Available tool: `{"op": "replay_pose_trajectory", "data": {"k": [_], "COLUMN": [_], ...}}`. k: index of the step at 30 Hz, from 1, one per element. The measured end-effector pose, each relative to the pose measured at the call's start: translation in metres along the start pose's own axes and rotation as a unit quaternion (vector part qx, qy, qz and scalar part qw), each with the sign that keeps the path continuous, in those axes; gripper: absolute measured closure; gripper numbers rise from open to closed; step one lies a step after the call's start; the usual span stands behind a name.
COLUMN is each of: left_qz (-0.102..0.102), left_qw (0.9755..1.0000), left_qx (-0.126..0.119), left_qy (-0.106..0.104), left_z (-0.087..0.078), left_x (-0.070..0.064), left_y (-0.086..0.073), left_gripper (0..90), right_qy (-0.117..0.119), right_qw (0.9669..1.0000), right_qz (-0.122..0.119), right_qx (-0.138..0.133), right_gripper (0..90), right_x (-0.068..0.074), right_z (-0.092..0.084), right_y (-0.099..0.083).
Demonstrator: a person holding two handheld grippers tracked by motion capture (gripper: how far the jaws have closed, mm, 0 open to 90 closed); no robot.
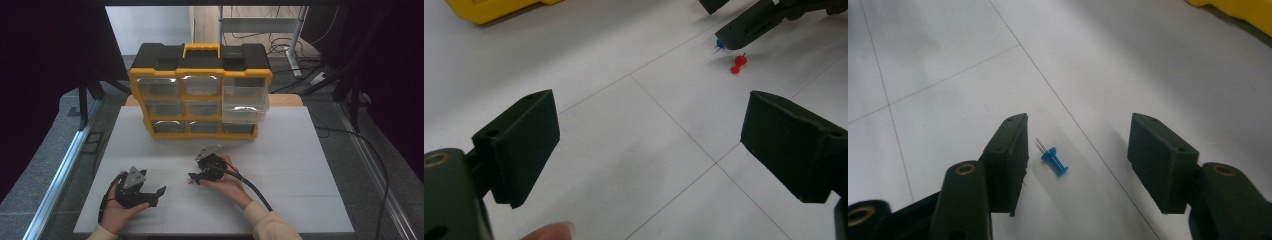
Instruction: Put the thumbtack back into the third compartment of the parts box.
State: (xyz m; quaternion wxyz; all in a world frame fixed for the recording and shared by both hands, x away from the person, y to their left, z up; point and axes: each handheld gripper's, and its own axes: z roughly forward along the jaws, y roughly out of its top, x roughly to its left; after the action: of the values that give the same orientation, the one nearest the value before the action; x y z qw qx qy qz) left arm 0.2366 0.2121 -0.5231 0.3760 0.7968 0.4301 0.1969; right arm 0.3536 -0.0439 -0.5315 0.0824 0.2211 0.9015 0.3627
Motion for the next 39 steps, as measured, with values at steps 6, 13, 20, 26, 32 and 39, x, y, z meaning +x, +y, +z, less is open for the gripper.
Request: {"op": "replay_pose_trajectory", "data": {"k": [6,13,20,26,32,39], "left_qz": [0.001,0.000,0.001,0.001,0.001,0.001], "left_qw": [1.0000,1.0000,1.0000,1.0000,1.0000,1.0000], "left_qx": [0.004,0.005,0.004,0.003,0.003,0.001], "left_qy": [0.001,0.003,0.001,0.001,0.001,0.001], "left_z": [0.001,0.001,0.000,0.000,0.000,0.000], "left_x": [0.000,0.000,0.001,0.001,0.001,0.001], "left_y": [0.000,0.000,0.000,0.000,0.000,0.000], "left_gripper": [9.5,9.8,9.8,9.8,9.8,9.8], "right_qy": [-0.005,0.001,0.012,0.026,0.045,0.053], "right_qw": [0.9998,0.9993,0.9997,0.9996,0.9976,0.9937], "right_qz": [-0.019,-0.036,-0.019,0.005,0.033,0.038], "right_qx": [0.006,0.012,0.011,0.003,-0.041,-0.091], "right_gripper": [53.0,71.2,83.0,83.4,83.4,83.4], "right_x": [0.003,0.007,0.004,-0.002,-0.006,-0.005], "right_z": [0.003,0.001,0.000,-0.002,-0.018,-0.047], "right_y": [-0.001,-0.001,-0.002,-0.004,0.002,0.013]}}
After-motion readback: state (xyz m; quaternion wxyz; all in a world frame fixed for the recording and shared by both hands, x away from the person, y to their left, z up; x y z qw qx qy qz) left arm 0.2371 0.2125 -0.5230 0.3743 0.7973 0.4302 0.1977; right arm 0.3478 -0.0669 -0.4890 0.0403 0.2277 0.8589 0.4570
